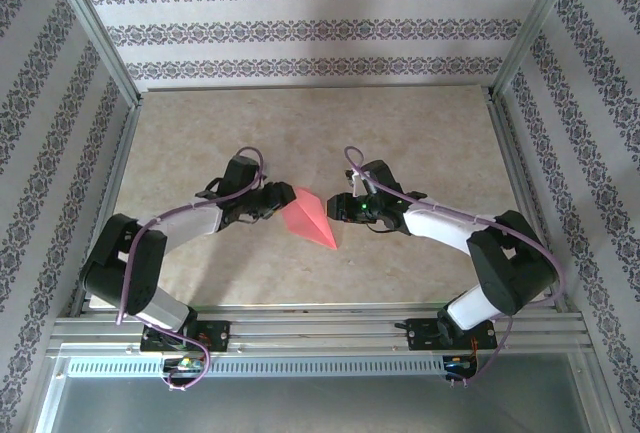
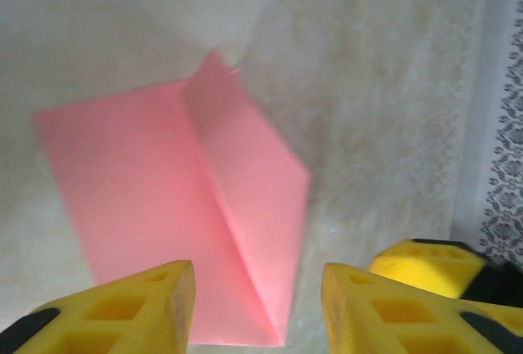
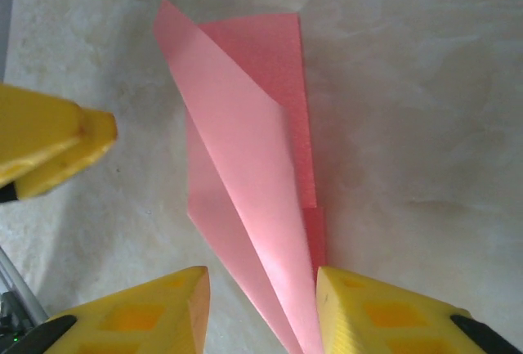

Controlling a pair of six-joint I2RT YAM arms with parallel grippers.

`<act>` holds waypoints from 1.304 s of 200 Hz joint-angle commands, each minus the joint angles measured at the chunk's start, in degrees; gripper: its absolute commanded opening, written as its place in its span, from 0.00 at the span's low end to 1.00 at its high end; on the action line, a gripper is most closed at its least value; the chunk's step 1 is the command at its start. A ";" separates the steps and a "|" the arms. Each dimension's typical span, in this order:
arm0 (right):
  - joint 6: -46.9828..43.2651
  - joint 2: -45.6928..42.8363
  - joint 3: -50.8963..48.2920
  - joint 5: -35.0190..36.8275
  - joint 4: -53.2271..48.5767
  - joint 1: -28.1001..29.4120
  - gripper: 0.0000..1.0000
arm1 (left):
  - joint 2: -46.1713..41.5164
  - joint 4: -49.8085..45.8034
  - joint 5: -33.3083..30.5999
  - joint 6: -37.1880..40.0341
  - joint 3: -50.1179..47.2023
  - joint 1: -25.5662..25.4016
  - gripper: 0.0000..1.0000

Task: Fold a paper plane with a square sheet of paper (pick it up from the middle)
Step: Turn over the paper at the center of the table.

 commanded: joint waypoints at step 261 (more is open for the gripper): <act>-0.47 -16.60 -4.11 20.79 -0.46 -7.69 0.84 | 6.96 -31.17 -3.75 16.47 19.93 -1.62 0.08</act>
